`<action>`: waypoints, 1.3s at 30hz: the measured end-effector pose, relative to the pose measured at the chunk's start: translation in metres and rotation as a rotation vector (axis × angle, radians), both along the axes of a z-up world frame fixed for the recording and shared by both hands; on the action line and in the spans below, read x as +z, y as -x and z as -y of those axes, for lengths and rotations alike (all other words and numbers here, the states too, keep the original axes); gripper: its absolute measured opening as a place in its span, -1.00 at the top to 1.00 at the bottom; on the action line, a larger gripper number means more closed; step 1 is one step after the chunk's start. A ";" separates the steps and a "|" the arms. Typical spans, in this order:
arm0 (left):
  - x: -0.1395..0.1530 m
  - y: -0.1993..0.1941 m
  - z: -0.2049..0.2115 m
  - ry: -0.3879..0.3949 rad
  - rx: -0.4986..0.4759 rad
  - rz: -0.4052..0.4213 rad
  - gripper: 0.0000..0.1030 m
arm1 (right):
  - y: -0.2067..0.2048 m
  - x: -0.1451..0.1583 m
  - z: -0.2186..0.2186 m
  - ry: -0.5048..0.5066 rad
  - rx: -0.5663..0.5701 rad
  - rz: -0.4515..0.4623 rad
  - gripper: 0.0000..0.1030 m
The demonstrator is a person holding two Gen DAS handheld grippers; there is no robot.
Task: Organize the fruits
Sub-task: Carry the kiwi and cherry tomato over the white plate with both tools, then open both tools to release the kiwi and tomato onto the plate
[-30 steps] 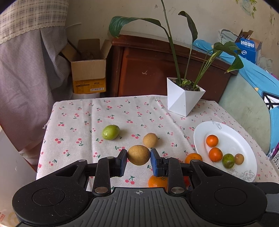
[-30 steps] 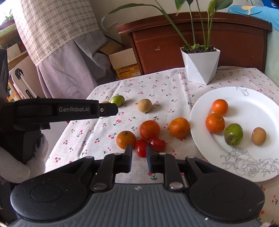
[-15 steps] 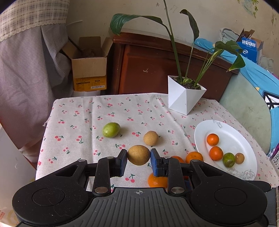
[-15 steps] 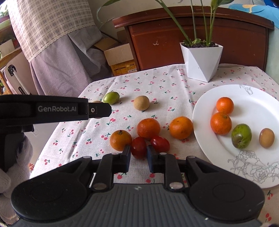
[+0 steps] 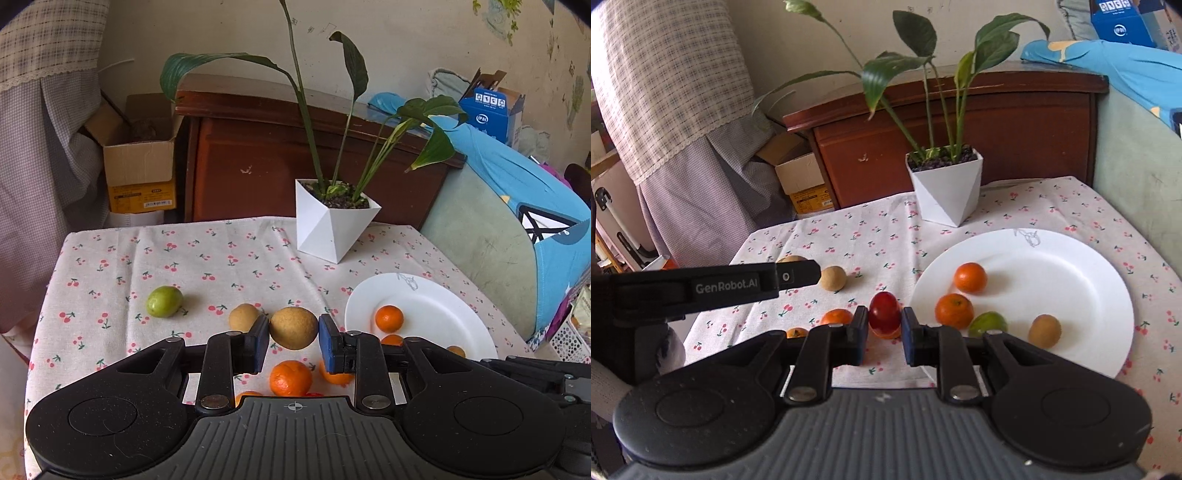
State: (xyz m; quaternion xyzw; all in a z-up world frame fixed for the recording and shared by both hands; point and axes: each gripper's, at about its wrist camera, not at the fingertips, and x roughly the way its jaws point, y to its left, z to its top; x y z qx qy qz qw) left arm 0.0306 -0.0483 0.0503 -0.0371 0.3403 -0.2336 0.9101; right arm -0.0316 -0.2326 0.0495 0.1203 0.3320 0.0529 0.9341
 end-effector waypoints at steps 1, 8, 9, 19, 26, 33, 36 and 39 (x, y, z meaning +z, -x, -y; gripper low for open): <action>0.000 0.001 0.005 0.005 -0.013 -0.001 0.49 | 0.001 0.003 0.007 0.000 -0.009 0.002 0.63; -0.008 0.010 0.040 0.008 -0.113 -0.018 0.49 | 0.000 0.013 0.059 0.021 -0.060 -0.007 0.63; -0.010 0.012 0.044 0.005 -0.126 -0.021 0.49 | -0.002 0.011 0.065 0.013 -0.074 -0.013 0.63; -0.031 0.016 0.072 -0.043 -0.193 -0.057 0.49 | -0.017 -0.011 0.086 -0.039 -0.127 -0.085 0.63; -0.040 0.014 0.084 -0.049 -0.215 -0.077 0.49 | -0.027 -0.022 0.088 -0.044 -0.125 -0.106 0.63; -0.043 0.018 0.101 -0.026 -0.263 -0.089 0.48 | -0.028 -0.028 0.092 -0.082 -0.139 -0.121 0.57; -0.043 0.023 0.108 -0.008 -0.279 -0.088 0.43 | -0.028 -0.024 0.094 -0.104 -0.138 -0.113 0.57; -0.037 0.026 0.109 -0.003 -0.281 -0.076 0.05 | -0.027 -0.019 0.093 -0.116 -0.130 -0.102 0.55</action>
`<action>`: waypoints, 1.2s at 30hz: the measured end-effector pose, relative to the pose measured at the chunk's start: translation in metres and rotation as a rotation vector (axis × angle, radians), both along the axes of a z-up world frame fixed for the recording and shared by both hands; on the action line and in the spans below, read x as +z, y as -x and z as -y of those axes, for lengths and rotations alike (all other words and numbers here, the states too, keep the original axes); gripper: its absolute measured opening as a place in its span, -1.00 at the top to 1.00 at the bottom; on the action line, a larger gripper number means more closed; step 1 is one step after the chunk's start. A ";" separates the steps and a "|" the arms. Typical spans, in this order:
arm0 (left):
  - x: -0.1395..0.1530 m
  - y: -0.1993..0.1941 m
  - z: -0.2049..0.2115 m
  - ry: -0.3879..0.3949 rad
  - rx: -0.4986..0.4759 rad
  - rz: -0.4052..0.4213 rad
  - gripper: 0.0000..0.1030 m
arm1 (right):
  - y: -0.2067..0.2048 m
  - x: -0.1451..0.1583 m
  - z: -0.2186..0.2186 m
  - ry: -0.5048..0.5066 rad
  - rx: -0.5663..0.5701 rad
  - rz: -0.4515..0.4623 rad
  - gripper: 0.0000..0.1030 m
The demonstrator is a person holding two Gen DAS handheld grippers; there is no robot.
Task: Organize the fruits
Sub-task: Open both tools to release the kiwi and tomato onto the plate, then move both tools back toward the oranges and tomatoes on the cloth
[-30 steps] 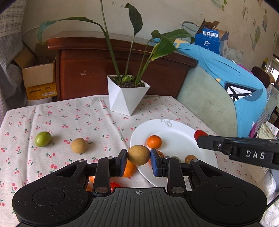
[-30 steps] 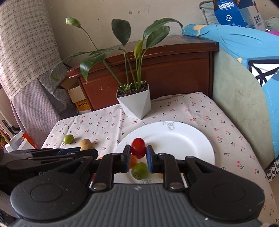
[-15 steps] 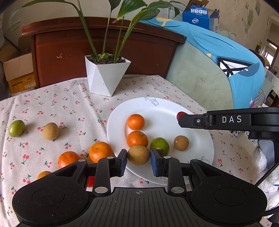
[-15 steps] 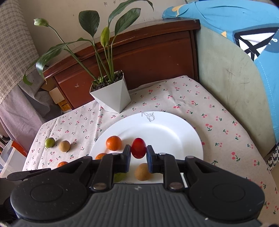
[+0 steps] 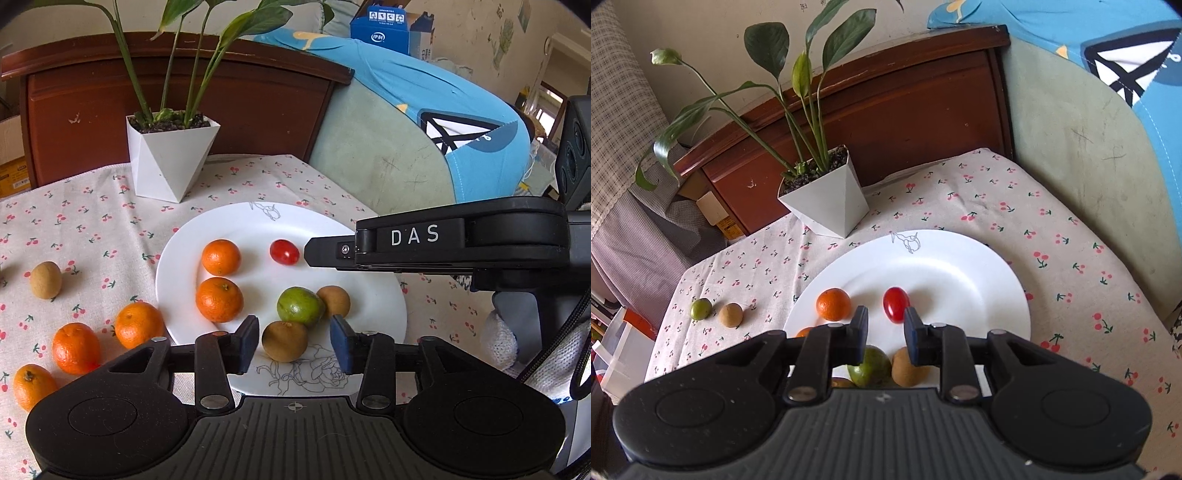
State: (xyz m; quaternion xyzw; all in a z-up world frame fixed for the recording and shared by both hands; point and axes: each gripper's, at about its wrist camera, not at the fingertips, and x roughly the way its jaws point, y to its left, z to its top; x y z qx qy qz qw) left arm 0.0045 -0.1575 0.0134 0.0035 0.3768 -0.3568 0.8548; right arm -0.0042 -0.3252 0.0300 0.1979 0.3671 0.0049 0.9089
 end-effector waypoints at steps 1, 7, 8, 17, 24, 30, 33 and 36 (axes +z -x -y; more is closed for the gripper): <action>0.003 0.001 -0.001 -0.007 0.010 0.014 -0.08 | 0.000 0.001 -0.001 -0.002 0.003 0.002 0.55; 0.017 -0.001 -0.013 -0.044 0.047 0.004 -0.27 | 0.001 0.007 -0.007 -0.001 0.012 0.012 0.47; 0.018 -0.002 -0.016 -0.049 0.051 -0.002 -0.28 | 0.003 0.008 -0.009 0.001 0.013 0.014 0.46; 0.042 -0.018 -0.060 -0.102 0.122 -0.031 -0.28 | 0.019 0.024 -0.022 -0.023 0.012 0.053 0.41; 0.052 -0.035 -0.107 -0.088 0.246 -0.023 -0.28 | 0.031 0.026 -0.053 -0.033 0.074 0.080 0.37; 0.050 -0.040 -0.132 -0.039 0.317 -0.042 -0.29 | 0.033 0.020 -0.080 -0.022 0.162 0.073 0.37; 0.047 -0.041 -0.142 -0.044 0.348 -0.070 -0.29 | 0.031 0.013 -0.090 -0.012 0.206 0.057 0.37; 0.044 -0.039 -0.147 -0.055 0.361 -0.078 -0.27 | 0.027 0.004 -0.102 -0.006 0.249 0.036 0.37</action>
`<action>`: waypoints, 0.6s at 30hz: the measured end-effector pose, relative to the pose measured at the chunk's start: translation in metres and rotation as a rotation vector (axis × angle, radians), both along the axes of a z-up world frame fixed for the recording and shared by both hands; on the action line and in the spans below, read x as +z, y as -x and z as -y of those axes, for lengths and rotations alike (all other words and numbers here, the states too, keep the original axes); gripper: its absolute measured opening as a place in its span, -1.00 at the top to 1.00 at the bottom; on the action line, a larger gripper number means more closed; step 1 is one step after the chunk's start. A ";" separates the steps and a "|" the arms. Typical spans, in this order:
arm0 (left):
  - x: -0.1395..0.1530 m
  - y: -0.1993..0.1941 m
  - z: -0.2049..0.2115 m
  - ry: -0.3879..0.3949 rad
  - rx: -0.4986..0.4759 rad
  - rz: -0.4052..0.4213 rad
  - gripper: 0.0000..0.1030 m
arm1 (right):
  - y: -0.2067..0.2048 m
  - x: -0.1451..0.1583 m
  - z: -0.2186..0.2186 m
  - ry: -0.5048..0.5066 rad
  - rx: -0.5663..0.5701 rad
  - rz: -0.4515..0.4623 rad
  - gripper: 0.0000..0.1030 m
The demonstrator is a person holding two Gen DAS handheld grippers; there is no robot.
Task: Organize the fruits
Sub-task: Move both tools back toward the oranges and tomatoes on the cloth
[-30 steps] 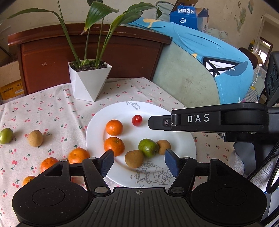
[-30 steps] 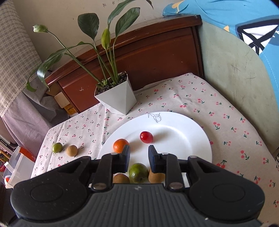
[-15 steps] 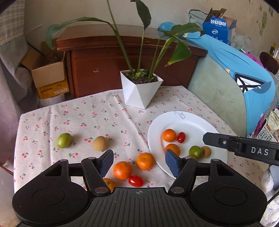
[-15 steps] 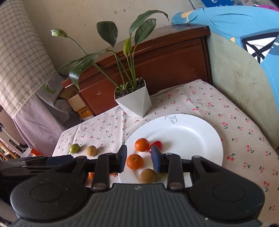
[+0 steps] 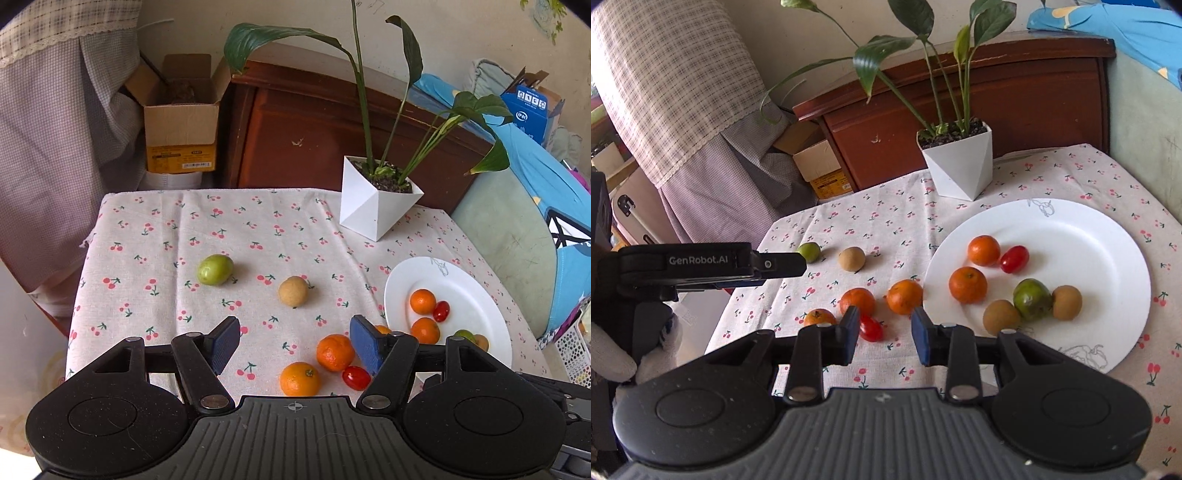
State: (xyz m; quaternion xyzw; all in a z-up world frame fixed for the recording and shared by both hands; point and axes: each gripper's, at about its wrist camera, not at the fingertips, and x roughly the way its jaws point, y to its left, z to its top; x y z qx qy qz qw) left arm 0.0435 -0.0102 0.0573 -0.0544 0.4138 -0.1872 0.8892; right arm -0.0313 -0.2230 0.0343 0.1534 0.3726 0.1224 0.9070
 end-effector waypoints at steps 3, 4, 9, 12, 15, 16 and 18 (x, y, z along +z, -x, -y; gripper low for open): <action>-0.001 0.002 -0.002 -0.045 0.002 0.000 -0.27 | -0.005 -0.005 -0.011 0.023 0.039 -0.002 0.37; -0.002 0.004 -0.004 -0.061 0.006 0.006 -0.27 | -0.007 -0.007 -0.015 0.030 0.051 -0.002 0.37; -0.004 0.003 -0.011 -0.050 0.001 -0.008 -0.25 | -0.018 -0.016 -0.029 0.071 0.078 -0.007 0.37; -0.004 0.003 -0.012 -0.057 -0.003 -0.004 -0.21 | -0.023 -0.020 -0.035 0.092 0.092 -0.009 0.37; -0.007 0.003 -0.013 -0.055 -0.005 -0.016 -0.21 | -0.028 -0.025 -0.040 0.129 0.103 -0.013 0.37; -0.008 0.003 -0.014 -0.053 -0.006 -0.022 -0.21 | -0.028 -0.026 -0.042 0.138 0.104 -0.013 0.37; -0.009 0.003 -0.015 -0.053 -0.007 -0.027 -0.21 | -0.030 -0.029 -0.045 0.163 0.108 -0.009 0.37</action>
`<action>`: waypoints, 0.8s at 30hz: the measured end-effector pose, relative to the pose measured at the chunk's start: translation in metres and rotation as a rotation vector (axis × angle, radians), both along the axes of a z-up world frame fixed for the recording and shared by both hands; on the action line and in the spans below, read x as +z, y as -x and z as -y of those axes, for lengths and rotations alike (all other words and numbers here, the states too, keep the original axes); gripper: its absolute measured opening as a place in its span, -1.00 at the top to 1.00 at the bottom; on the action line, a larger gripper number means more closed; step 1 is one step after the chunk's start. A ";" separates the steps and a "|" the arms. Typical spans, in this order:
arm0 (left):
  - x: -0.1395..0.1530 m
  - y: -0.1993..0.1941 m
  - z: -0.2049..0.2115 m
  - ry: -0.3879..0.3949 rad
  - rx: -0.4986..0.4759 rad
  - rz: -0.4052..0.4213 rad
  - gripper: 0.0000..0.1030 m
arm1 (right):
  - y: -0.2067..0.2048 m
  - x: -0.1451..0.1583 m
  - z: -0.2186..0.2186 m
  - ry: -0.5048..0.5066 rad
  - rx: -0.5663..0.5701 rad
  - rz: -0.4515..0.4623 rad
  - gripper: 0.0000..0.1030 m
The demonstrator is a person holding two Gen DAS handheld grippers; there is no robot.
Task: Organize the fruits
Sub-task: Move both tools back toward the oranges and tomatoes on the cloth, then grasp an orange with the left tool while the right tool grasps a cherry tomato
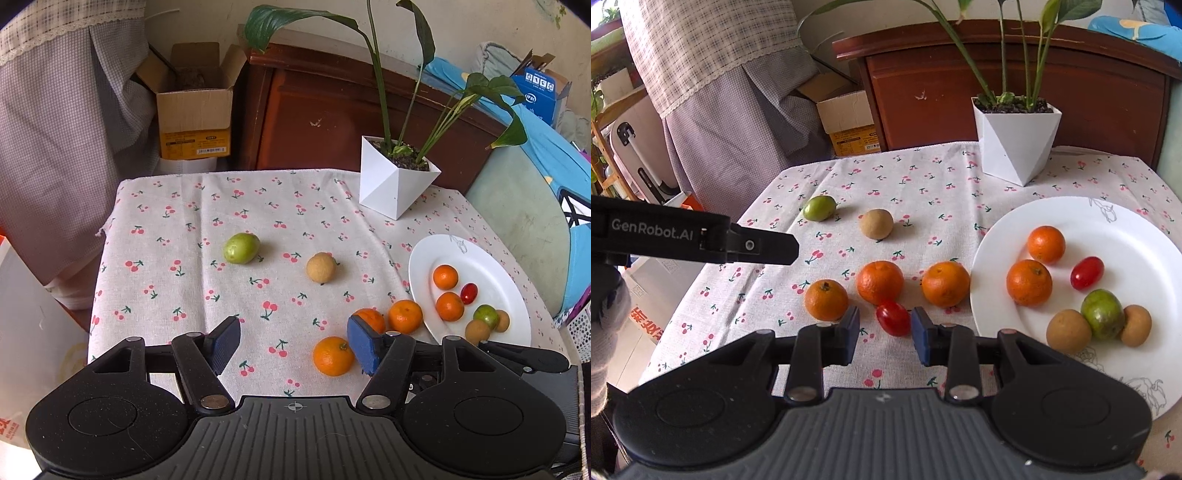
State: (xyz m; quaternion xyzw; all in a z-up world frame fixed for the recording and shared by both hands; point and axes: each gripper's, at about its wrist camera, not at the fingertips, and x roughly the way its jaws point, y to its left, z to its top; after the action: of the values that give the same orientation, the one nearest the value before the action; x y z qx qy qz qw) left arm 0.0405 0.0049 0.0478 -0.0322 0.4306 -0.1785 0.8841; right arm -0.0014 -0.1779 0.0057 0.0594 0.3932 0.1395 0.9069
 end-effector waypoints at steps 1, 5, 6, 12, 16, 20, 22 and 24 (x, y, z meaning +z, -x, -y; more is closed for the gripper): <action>-0.001 0.000 0.000 0.000 -0.001 -0.001 -0.21 | 0.000 -0.001 -0.001 0.011 0.003 0.003 0.37; -0.006 0.002 0.001 -0.001 -0.017 -0.013 -0.21 | -0.002 -0.005 -0.007 0.045 0.016 0.000 0.37; -0.007 0.002 0.002 -0.002 -0.019 -0.014 -0.21 | -0.002 -0.006 -0.007 0.054 0.017 0.002 0.42; -0.016 0.006 0.004 0.012 -0.033 -0.016 -0.21 | 0.000 -0.007 -0.003 0.058 -0.001 0.003 0.63; -0.025 0.009 0.008 -0.023 -0.050 -0.021 -0.24 | 0.004 -0.002 0.004 0.043 -0.018 0.010 0.63; -0.029 0.013 0.014 -0.042 -0.077 -0.002 -0.23 | 0.006 0.006 0.013 0.004 -0.043 0.021 0.63; -0.030 0.015 0.020 -0.043 -0.102 0.018 -0.20 | 0.007 0.010 0.017 -0.020 -0.056 0.023 0.63; -0.031 0.016 0.025 -0.033 -0.119 0.035 -0.20 | 0.008 0.013 0.020 -0.036 -0.069 0.027 0.63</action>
State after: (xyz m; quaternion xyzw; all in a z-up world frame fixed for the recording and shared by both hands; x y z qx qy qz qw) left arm 0.0249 -0.0202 0.0165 0.0109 0.4193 -0.2240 0.8797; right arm -0.0092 -0.1978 0.0185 0.0871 0.3761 0.1160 0.9151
